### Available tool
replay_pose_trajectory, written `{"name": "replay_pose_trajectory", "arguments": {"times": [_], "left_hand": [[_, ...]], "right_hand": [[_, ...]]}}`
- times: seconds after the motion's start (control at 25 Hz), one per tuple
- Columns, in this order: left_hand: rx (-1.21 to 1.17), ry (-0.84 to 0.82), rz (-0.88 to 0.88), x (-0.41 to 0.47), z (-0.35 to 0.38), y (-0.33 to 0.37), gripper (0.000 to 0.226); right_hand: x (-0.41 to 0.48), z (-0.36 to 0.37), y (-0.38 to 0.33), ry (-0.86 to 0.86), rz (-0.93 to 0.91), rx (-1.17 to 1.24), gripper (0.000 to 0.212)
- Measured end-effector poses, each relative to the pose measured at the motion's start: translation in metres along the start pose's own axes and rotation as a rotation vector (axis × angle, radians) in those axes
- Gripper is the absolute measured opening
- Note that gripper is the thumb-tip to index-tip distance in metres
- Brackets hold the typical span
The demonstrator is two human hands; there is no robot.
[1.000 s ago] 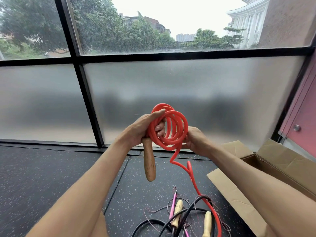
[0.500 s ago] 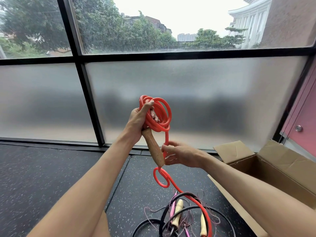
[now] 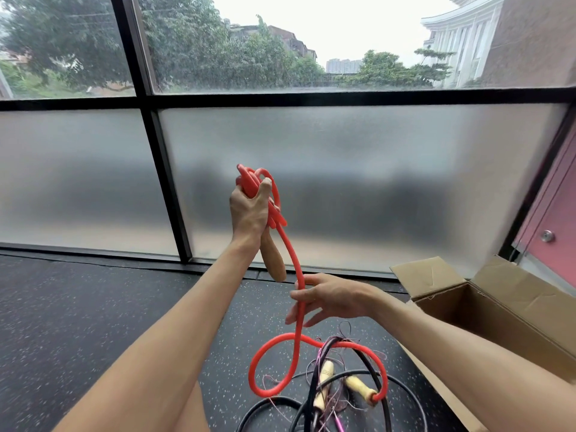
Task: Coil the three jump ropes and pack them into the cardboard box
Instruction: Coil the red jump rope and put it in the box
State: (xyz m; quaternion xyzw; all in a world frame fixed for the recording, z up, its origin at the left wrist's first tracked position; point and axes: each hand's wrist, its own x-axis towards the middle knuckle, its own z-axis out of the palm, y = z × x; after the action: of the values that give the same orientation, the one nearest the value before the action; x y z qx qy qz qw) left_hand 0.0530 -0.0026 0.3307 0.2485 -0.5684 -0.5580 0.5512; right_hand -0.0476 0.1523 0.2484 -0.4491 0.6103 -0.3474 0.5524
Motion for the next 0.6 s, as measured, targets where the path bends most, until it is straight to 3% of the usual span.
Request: {"name": "replay_pose_trajectory", "arguments": {"times": [0.2, 0.32, 0.44, 0.6], "left_hand": [[0.186, 0.186, 0.153, 0.0, -0.002, -0.003, 0.034], [0.342, 0.263, 0.235, 0.006, -0.009, -0.01, 0.042], [0.607, 0.268, 0.341, 0.012, -0.023, -0.018, 0.052], [0.949, 0.129, 0.469, 0.004, -0.024, -0.029, 0.061]], "right_hand": [[-0.001, 0.0, -0.002, 0.053, 0.009, 0.035, 0.017], [-0.002, 0.003, -0.005, 0.049, -0.004, 0.095, 0.03], [-0.007, 0.009, -0.009, 0.04, -0.008, 0.046, 0.035], [-0.009, 0.013, -0.018, 0.102, -0.097, -0.075, 0.022]]}}
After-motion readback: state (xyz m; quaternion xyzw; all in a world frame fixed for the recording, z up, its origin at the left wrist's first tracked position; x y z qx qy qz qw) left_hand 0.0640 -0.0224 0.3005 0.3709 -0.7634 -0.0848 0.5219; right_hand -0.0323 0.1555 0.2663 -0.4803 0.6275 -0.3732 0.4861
